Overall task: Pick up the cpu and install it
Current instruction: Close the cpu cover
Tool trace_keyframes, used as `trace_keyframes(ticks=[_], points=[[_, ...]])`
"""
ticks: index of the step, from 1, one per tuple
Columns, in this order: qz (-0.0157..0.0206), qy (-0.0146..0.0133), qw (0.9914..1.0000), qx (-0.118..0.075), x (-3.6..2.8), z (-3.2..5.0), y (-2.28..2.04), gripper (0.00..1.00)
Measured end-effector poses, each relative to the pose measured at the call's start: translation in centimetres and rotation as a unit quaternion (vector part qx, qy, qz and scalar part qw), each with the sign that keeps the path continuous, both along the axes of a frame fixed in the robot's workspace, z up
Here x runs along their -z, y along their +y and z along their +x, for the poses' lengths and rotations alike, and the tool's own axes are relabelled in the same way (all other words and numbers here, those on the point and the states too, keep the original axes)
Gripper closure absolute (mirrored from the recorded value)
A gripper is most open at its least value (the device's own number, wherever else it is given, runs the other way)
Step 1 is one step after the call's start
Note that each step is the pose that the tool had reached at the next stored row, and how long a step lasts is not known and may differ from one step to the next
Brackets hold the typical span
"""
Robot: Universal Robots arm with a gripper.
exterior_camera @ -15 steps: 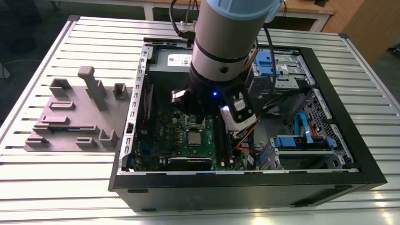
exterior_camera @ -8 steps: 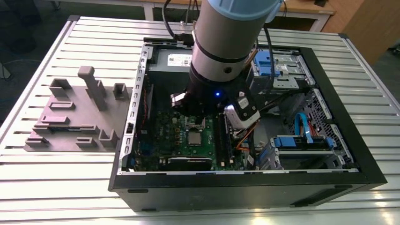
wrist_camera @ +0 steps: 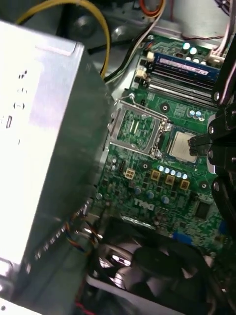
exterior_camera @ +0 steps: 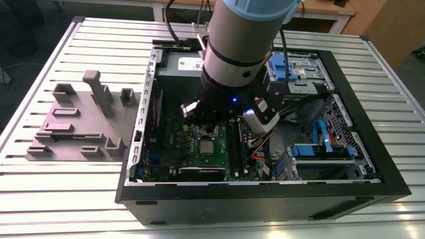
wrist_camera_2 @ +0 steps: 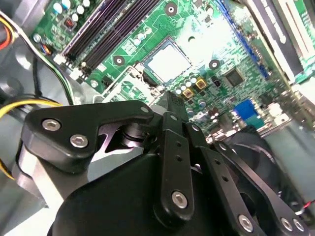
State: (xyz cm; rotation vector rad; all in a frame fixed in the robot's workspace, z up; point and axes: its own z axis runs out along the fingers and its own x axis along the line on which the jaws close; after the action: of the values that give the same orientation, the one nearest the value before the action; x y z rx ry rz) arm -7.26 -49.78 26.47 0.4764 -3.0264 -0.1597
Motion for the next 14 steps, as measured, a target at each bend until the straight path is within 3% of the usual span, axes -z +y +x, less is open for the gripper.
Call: trace_keyframes(ticks=[3,6,9,14], points=[[0.0,0.0,0.99963,-0.027,0.02,0.0,0.0,0.9],[0.0001,0.0,0.99854,-0.054,0.03,0.0,0.0,0.9],[0.0002,0.0,0.99671,-0.081,0.06,0.0,0.0,0.9],[0.0007,-0.0001,0.99252,-0.122,0.1,0.0,0.0,0.9]])
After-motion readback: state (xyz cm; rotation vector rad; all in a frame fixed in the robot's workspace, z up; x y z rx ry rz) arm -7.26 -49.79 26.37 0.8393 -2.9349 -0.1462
